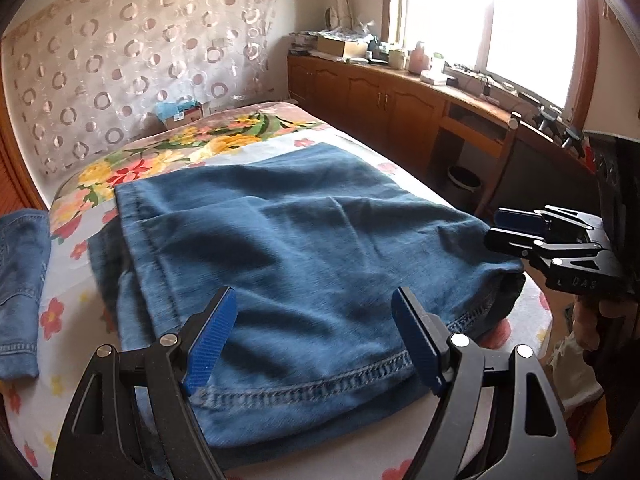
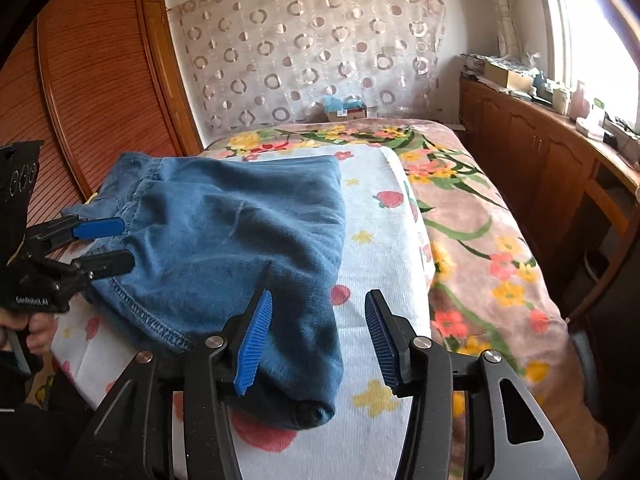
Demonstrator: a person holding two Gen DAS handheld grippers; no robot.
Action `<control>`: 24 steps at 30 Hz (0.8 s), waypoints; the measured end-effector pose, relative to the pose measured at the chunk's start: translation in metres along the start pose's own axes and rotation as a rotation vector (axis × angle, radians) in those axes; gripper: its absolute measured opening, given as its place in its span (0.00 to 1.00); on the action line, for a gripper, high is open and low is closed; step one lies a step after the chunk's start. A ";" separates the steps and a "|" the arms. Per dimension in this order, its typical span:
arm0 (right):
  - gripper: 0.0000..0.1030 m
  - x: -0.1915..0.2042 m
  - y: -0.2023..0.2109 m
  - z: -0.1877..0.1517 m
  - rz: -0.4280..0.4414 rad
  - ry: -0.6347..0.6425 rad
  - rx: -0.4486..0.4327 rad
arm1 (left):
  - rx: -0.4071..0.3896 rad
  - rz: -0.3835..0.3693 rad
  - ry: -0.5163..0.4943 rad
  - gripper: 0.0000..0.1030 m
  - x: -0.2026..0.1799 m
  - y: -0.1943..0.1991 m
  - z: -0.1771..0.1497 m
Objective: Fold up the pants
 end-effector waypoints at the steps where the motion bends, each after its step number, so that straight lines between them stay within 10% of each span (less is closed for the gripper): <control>1: 0.52 0.000 -0.004 -0.001 0.000 -0.001 0.004 | 0.006 0.001 -0.001 0.78 -0.001 -0.002 -0.001; 24: 0.57 -0.004 -0.025 -0.021 -0.008 -0.020 0.041 | 0.058 0.051 -0.035 0.78 0.000 -0.021 -0.024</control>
Point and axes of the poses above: each gripper's, at about its wrist camera, not at the fingertips, and y roughly against the way its jaws point, x to its left, z to its top, the point moved 3 cm from there along -y, roughly the way its jaws point, and after that the axes turned 8 degrees about -x, right-handed, at the moved point
